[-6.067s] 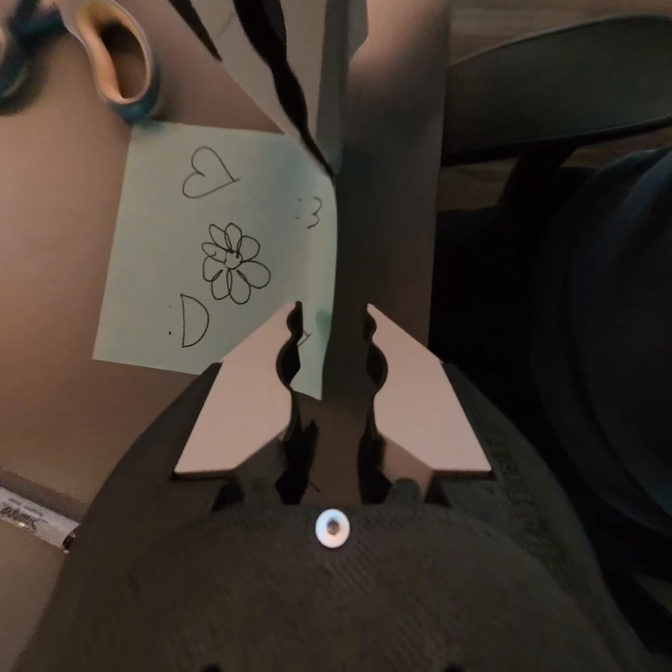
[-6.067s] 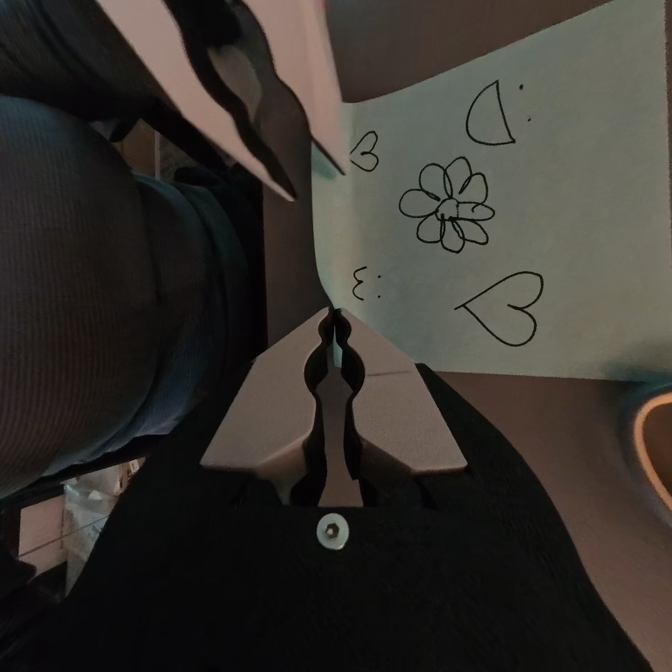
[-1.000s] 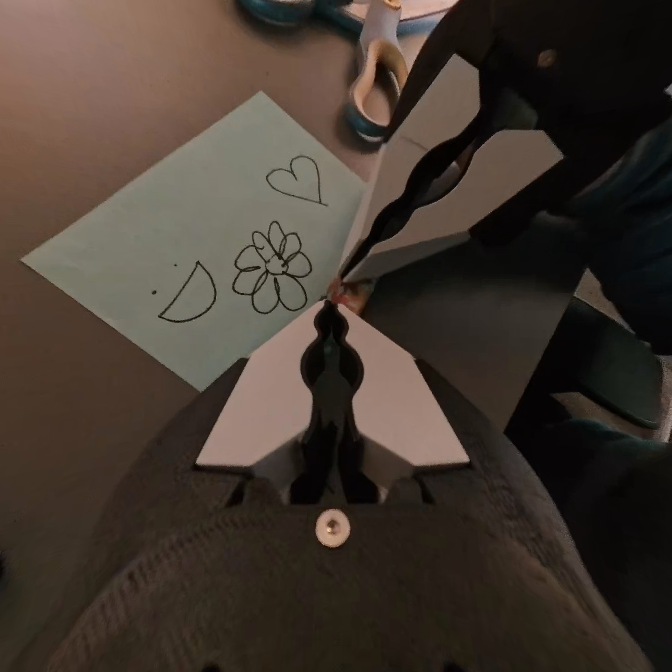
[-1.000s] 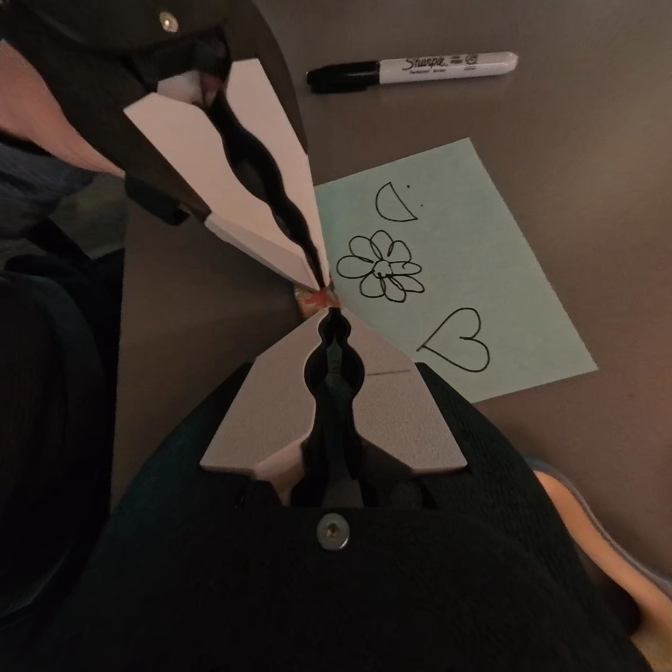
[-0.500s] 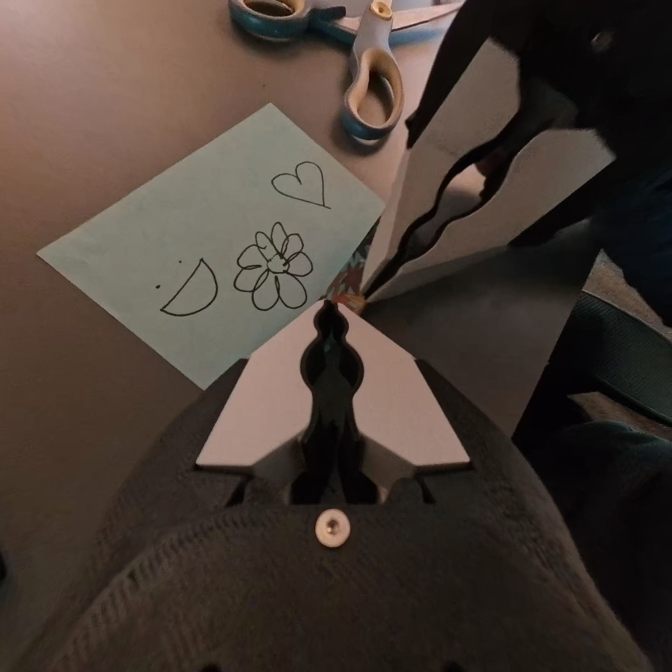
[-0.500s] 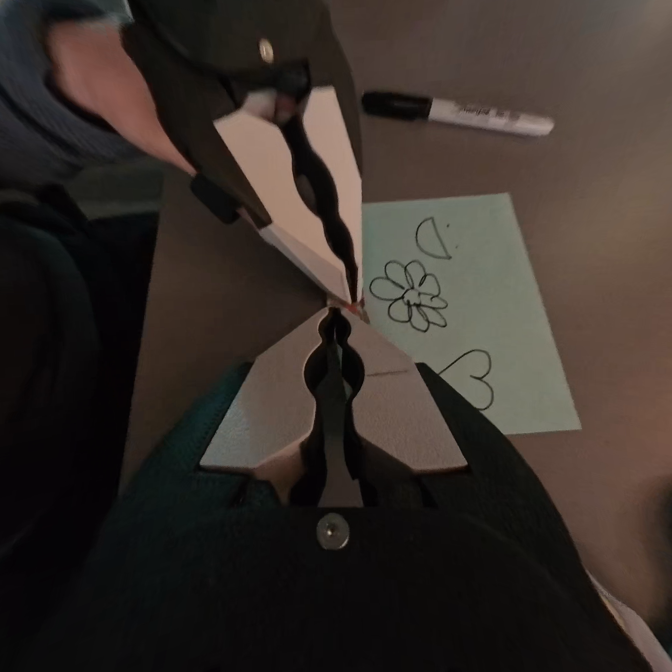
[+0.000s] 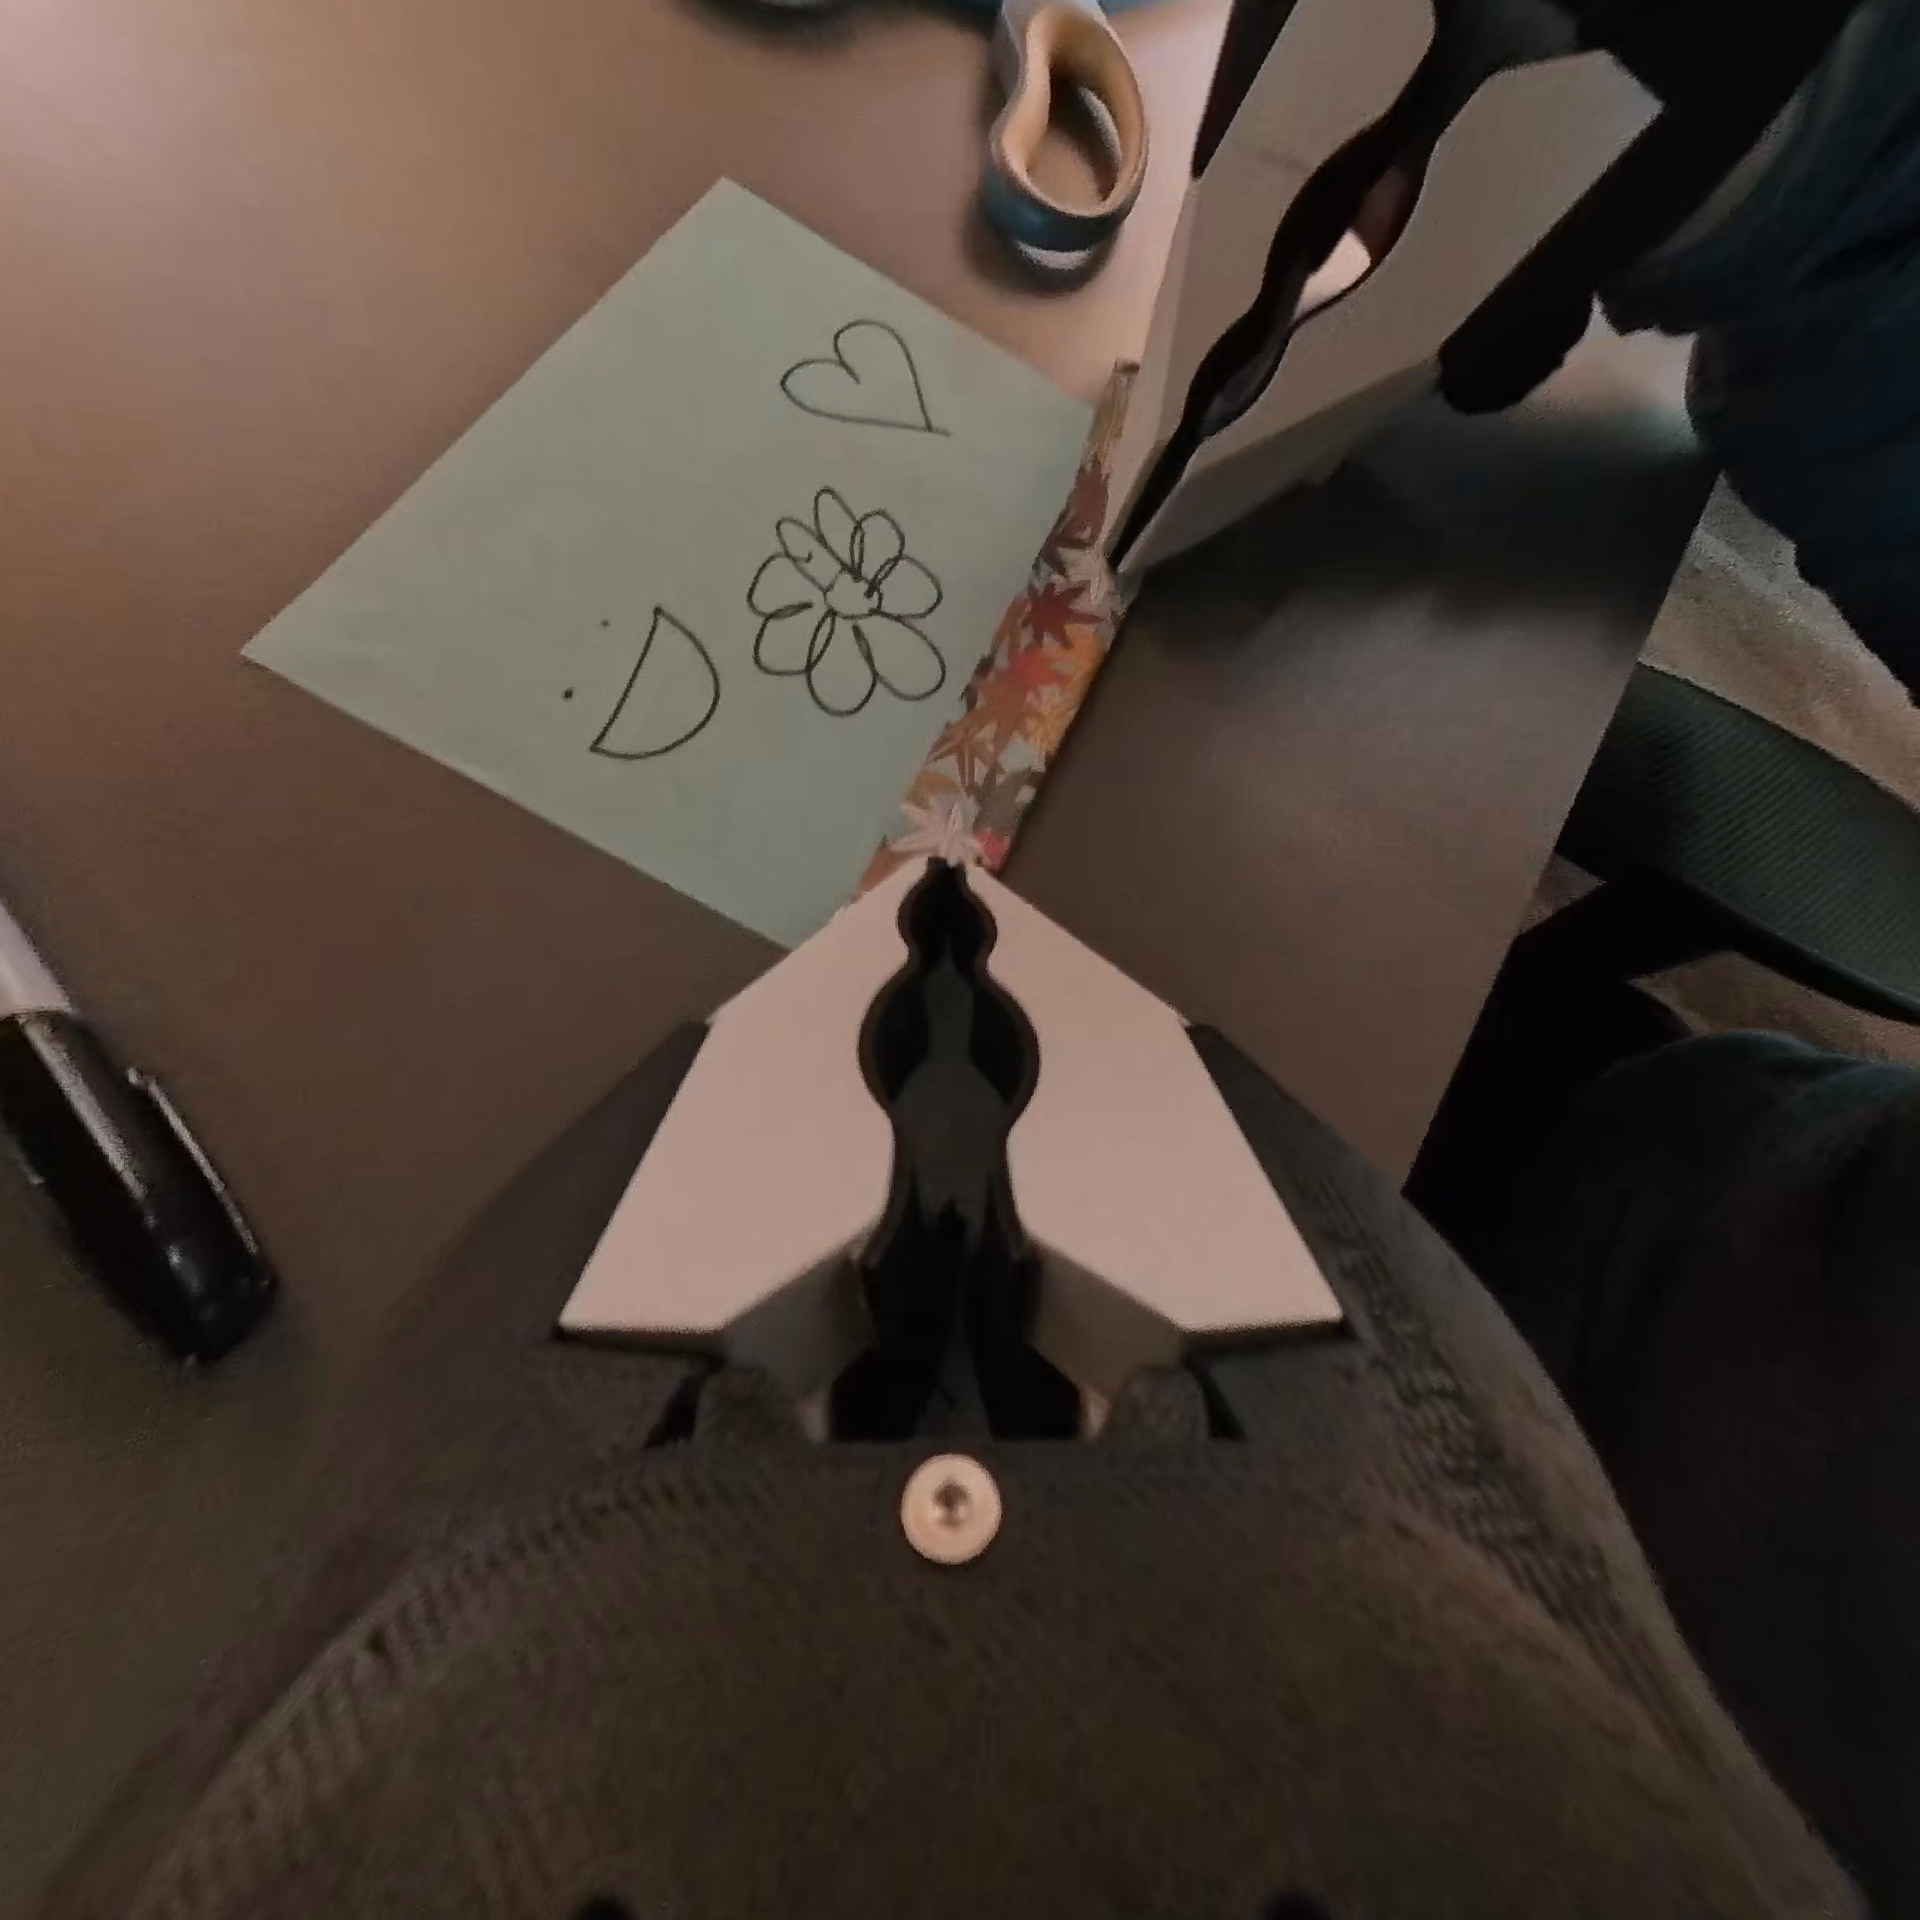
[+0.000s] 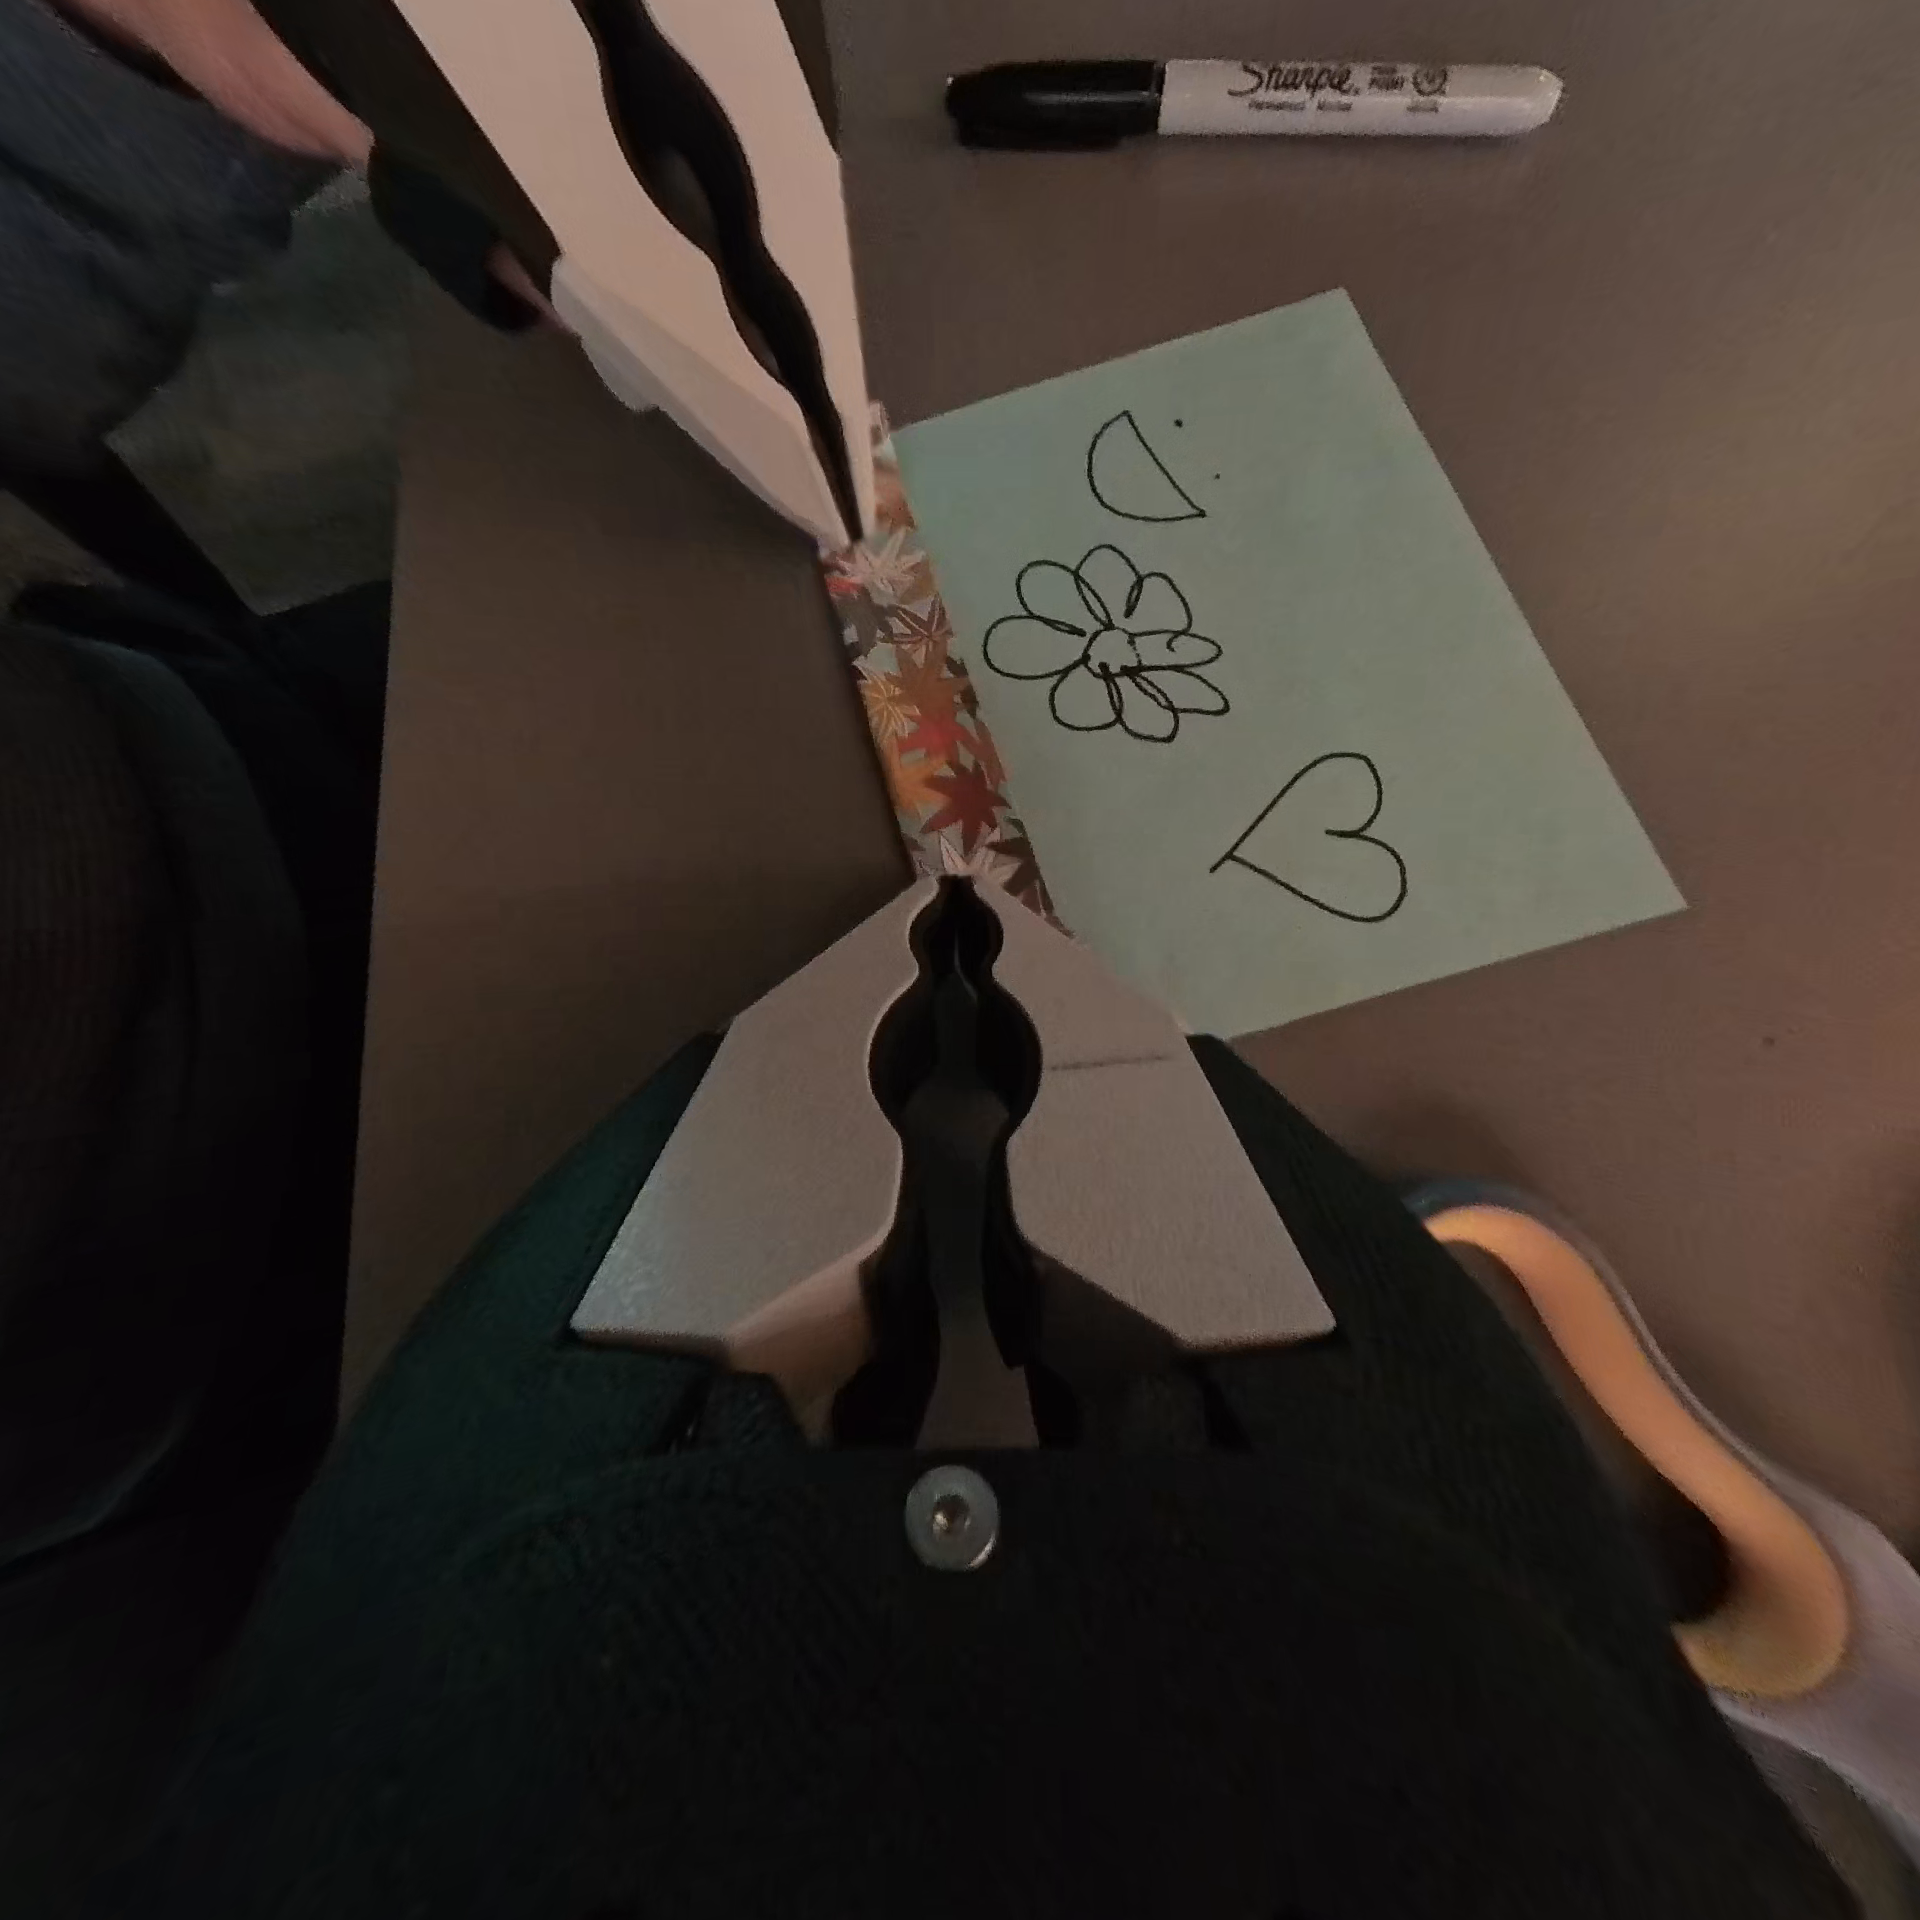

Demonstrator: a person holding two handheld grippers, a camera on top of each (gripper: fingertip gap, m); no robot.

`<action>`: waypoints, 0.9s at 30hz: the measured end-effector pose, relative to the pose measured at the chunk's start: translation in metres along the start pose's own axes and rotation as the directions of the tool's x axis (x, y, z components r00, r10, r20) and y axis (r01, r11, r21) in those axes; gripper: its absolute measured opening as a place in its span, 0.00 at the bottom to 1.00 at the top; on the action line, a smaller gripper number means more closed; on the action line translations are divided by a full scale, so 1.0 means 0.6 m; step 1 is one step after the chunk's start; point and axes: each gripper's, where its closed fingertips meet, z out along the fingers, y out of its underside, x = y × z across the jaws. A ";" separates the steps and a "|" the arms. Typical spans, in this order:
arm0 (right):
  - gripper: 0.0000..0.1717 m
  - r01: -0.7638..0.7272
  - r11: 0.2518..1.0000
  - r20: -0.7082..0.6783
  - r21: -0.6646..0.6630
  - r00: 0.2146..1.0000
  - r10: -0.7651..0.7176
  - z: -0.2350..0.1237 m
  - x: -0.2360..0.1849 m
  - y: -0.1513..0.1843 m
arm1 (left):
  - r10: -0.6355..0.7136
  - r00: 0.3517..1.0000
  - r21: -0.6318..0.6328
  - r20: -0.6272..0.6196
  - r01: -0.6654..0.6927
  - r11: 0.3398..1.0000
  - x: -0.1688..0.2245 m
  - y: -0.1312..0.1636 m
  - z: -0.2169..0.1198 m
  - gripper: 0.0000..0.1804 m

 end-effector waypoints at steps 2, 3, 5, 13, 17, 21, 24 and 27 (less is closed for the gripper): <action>0.00 -0.014 1.000 -0.002 0.000 1.000 0.014 -0.007 0.003 0.005 | 0.006 1.000 0.000 0.001 -0.006 1.000 -0.003 0.007 -0.009 0.00; 0.00 -0.021 1.000 -0.005 0.002 1.000 0.021 -0.011 0.005 0.009 | 0.007 1.000 0.000 0.001 -0.007 1.000 -0.004 0.010 -0.012 0.00; 0.00 -0.038 0.999 -0.015 0.004 0.999 0.038 -0.020 0.010 0.016 | 0.012 1.000 0.002 0.006 -0.012 1.000 -0.007 0.014 -0.018 0.00; 0.00 -0.075 0.997 -0.036 0.019 0.996 0.075 -0.046 0.018 0.038 | 0.045 0.999 -0.005 0.011 -0.045 0.999 -0.012 0.021 -0.029 0.00; 0.00 -0.080 0.996 -0.034 0.030 0.996 0.081 -0.046 0.018 0.038 | 0.250 0.966 0.076 0.061 -0.254 0.964 -0.005 -0.007 -0.043 0.00; 0.00 -0.091 0.996 -0.026 0.026 0.995 0.091 -0.046 0.018 0.038 | 0.500 0.864 0.070 0.057 -0.503 0.861 0.039 -0.030 -0.035 0.00; 0.00 -0.089 0.996 -0.037 0.015 0.995 0.090 -0.047 0.018 0.038 | 0.615 0.772 0.110 0.159 -0.633 0.766 0.056 -0.059 -0.041 0.14; 0.00 -0.088 0.996 -0.046 0.015 0.995 0.089 -0.046 0.018 0.038 | 0.564 0.784 0.141 0.258 -0.609 0.781 0.042 -0.077 -0.066 0.25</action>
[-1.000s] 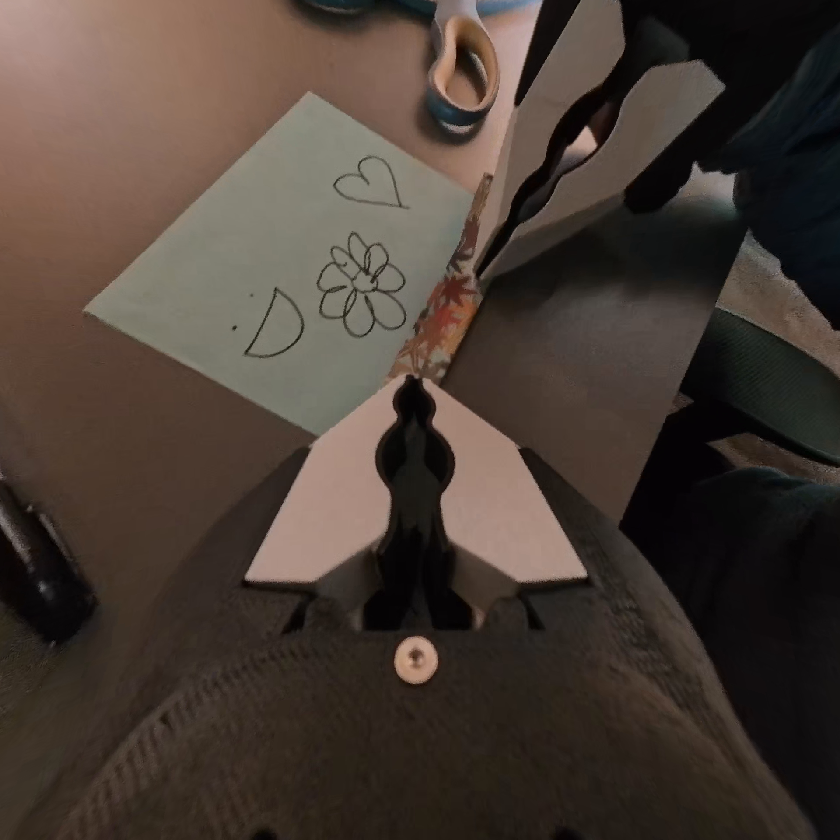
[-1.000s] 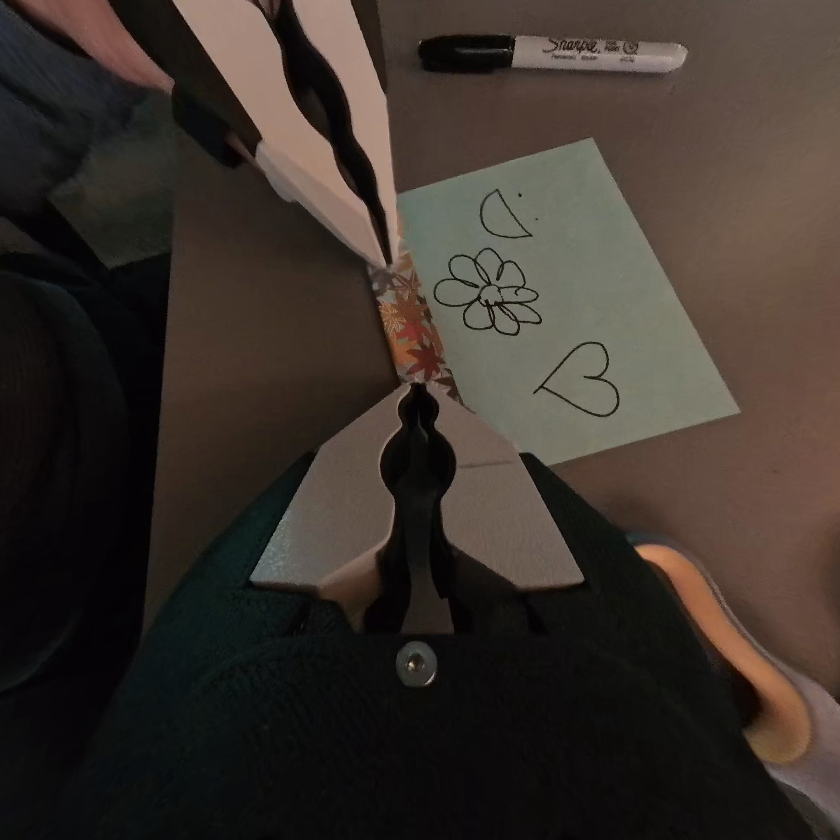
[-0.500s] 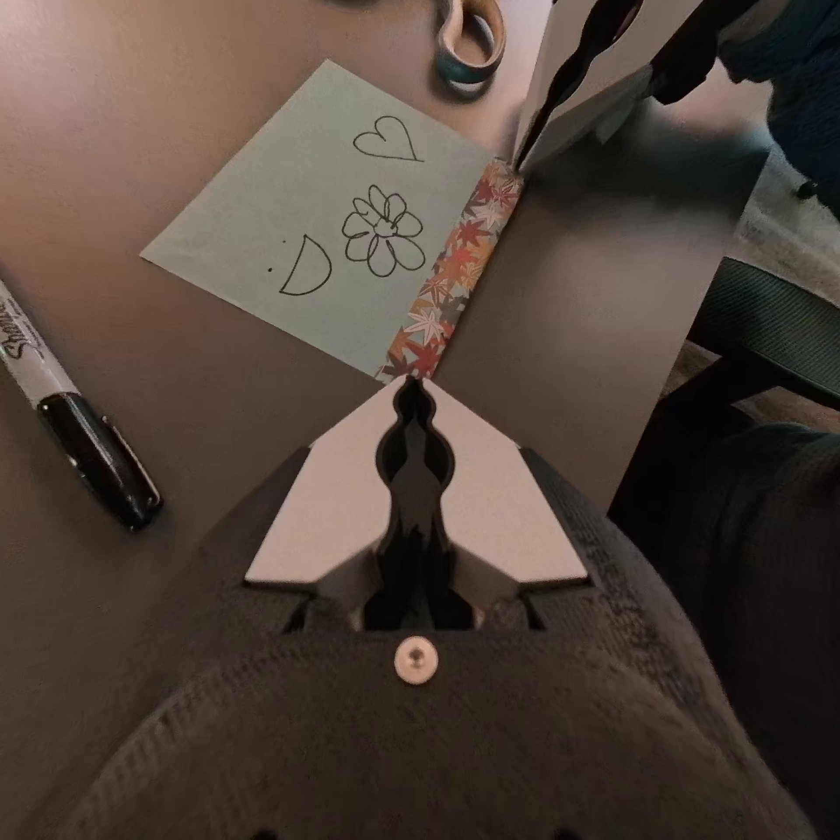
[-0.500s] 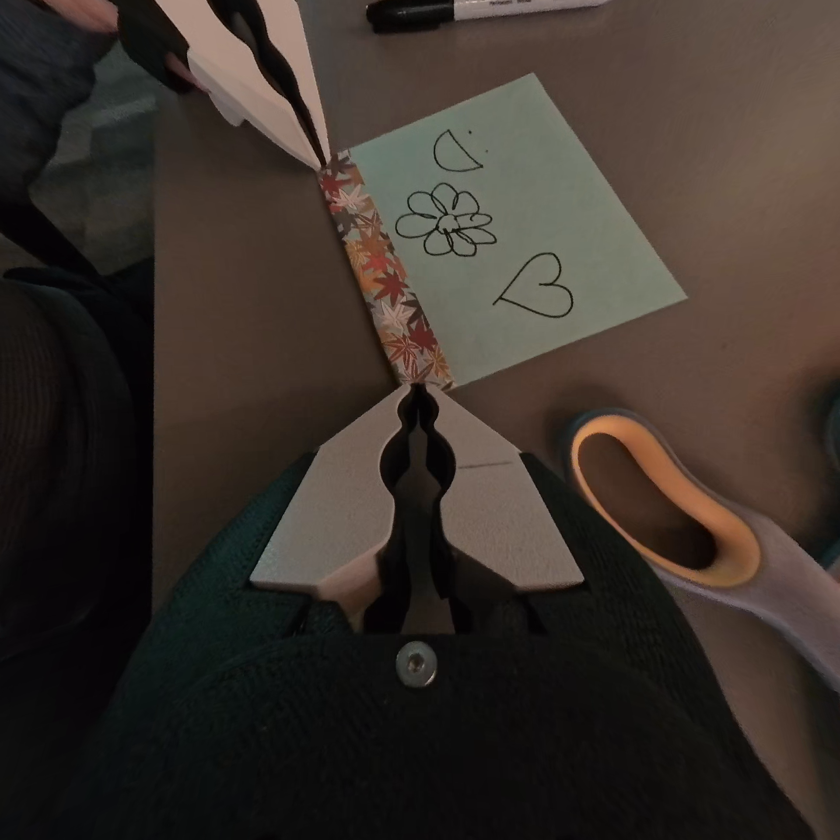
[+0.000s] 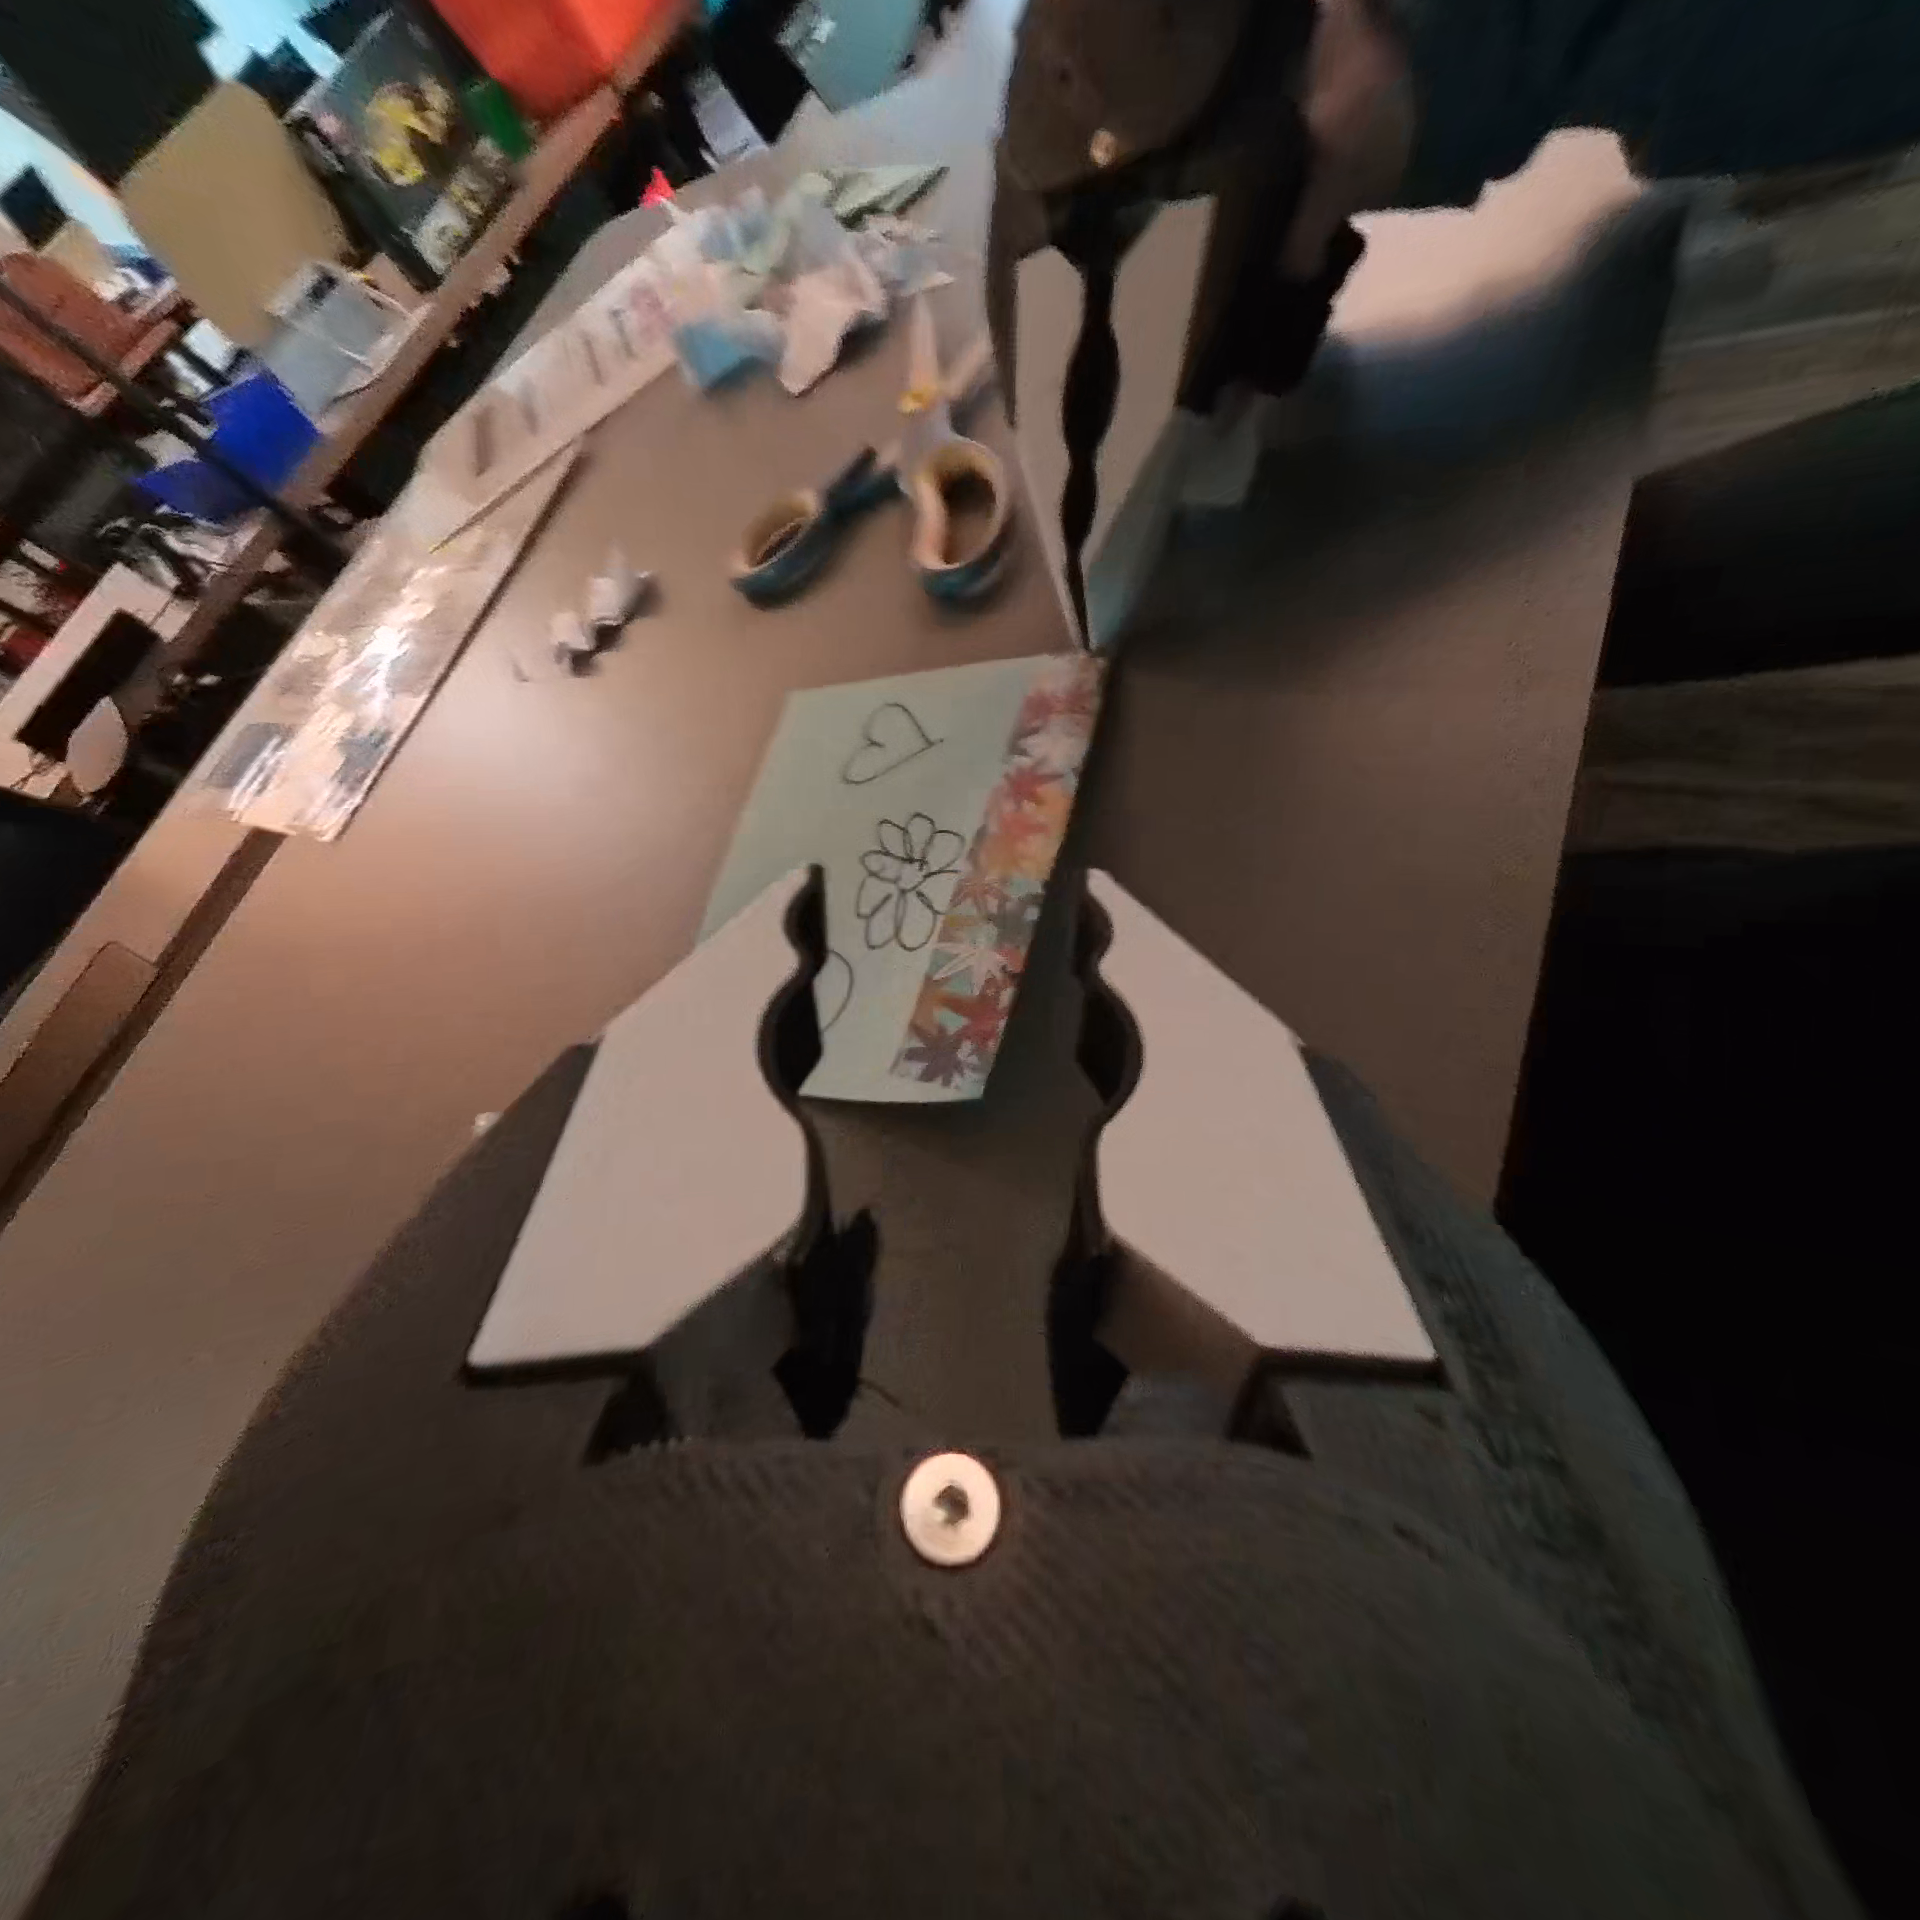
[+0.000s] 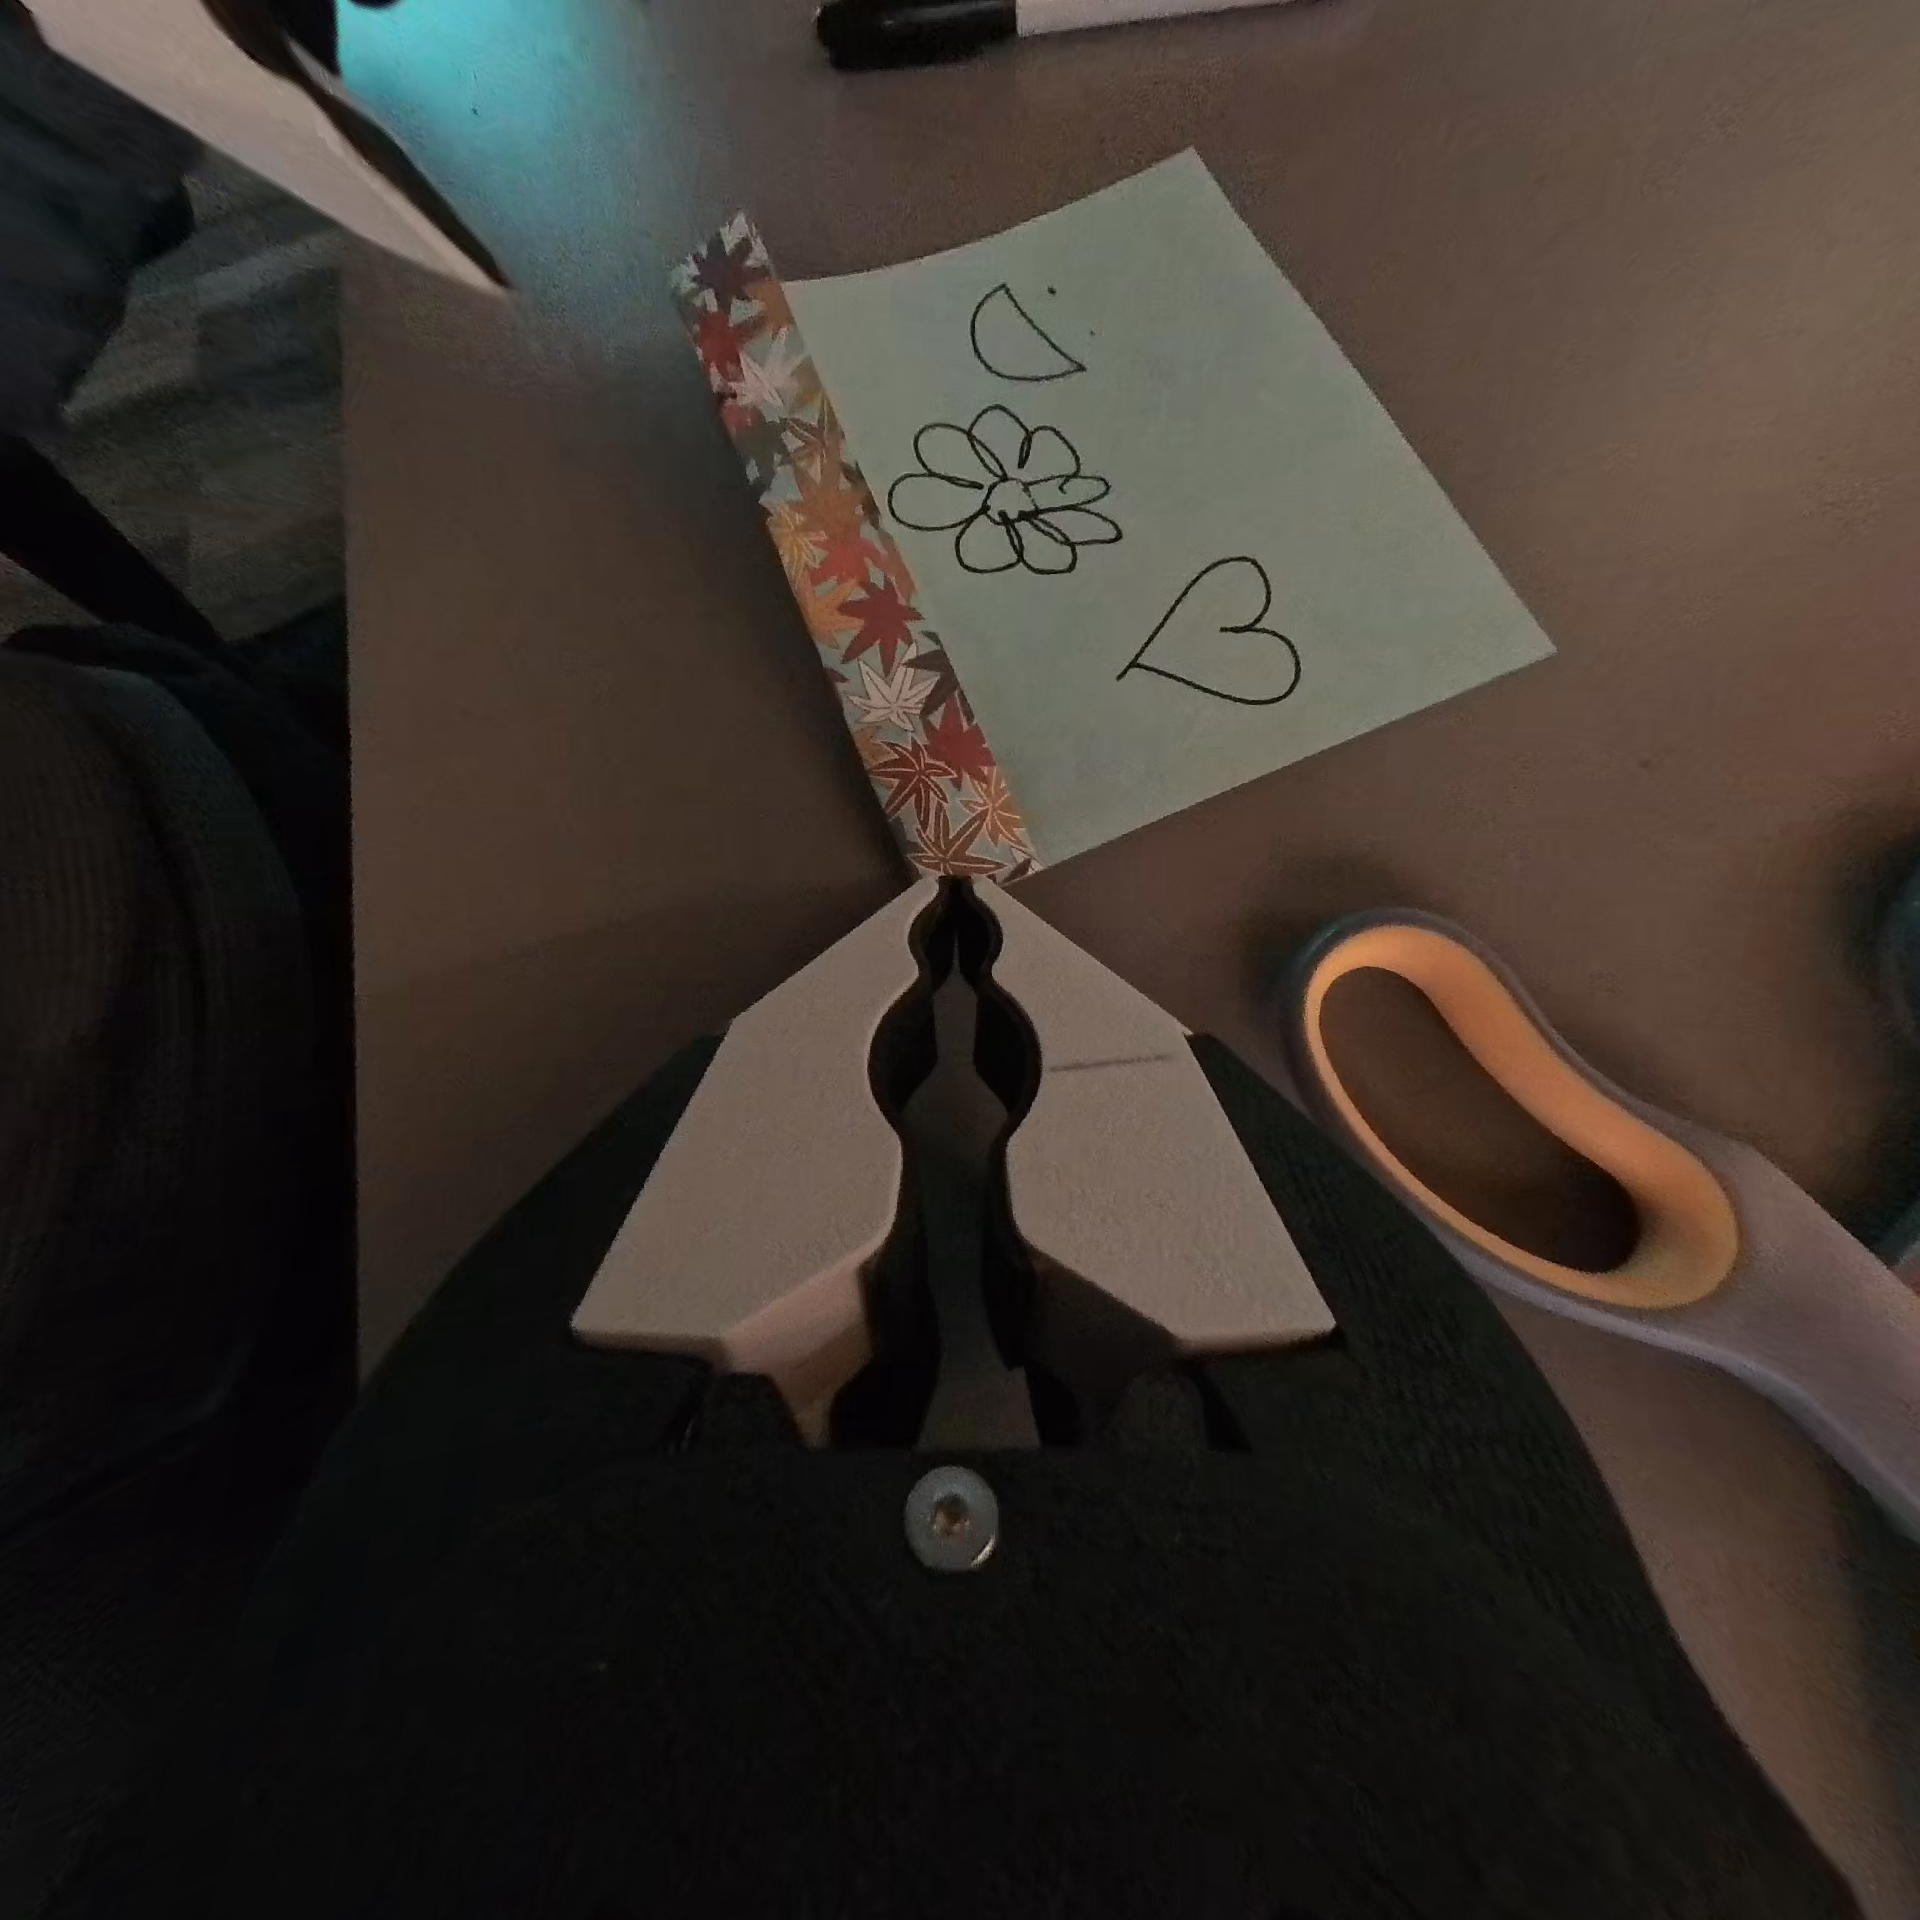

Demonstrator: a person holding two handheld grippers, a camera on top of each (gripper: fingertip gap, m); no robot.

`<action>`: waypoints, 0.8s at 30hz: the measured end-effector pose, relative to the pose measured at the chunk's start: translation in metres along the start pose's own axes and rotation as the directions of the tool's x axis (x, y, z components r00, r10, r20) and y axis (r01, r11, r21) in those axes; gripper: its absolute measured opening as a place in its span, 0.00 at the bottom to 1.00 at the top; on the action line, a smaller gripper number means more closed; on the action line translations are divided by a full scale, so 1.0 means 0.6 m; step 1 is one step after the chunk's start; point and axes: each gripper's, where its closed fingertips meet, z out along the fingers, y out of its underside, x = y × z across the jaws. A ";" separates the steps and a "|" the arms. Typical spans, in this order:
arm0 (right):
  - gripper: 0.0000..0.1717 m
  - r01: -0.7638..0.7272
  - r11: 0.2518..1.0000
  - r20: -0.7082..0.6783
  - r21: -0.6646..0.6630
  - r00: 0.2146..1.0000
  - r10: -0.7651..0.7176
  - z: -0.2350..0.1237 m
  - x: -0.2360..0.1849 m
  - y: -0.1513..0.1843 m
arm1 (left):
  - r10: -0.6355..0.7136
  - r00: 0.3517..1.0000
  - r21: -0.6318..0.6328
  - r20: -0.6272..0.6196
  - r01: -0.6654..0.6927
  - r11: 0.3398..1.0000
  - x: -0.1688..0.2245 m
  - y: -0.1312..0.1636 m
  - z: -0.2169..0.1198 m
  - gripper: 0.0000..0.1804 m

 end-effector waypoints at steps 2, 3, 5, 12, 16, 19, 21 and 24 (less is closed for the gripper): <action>0.00 -0.009 1.000 0.004 0.008 1.000 0.009 0.000 0.000 0.000 | -0.006 1.000 0.081 -0.004 0.006 0.997 0.008 -0.016 -0.014 0.31; 0.00 -0.016 1.000 0.008 0.012 1.000 0.016 0.000 0.000 0.000 | 0.024 0.999 0.096 -0.027 -0.021 0.995 0.021 -0.018 -0.014 0.31; 0.00 -0.021 1.000 0.013 0.015 1.000 0.021 0.000 0.000 0.000 | 0.124 0.992 -0.022 -0.033 -0.124 0.992 0.034 0.010 0.004 0.30; 0.00 -0.017 1.000 0.005 -0.014 1.000 0.017 0.000 0.000 0.000 | 0.397 0.912 -0.304 -0.107 -0.410 0.860 0.026 0.071 0.052 0.16; 0.00 -0.017 1.000 0.016 -0.025 1.000 0.017 0.001 0.000 0.000 | 0.489 0.863 -0.384 -0.127 -0.498 0.778 0.005 0.090 0.055 0.08; 0.00 -0.007 0.999 0.011 -0.037 1.000 0.007 0.000 0.000 0.001 | 0.532 0.839 -0.440 -0.114 -0.523 0.730 -0.010 0.107 0.061 0.00; 0.00 0.059 0.998 -0.047 -0.028 0.997 -0.061 -0.007 0.005 -0.010 | 0.508 0.855 -0.447 -0.103 -0.496 0.744 -0.015 0.107 0.060 0.00; 0.24 0.208 0.970 -0.108 0.124 0.975 -0.195 -0.034 -0.021 -0.076 | 0.384 0.917 -0.401 -0.109 -0.394 0.827 -0.016 0.083 0.049 0.00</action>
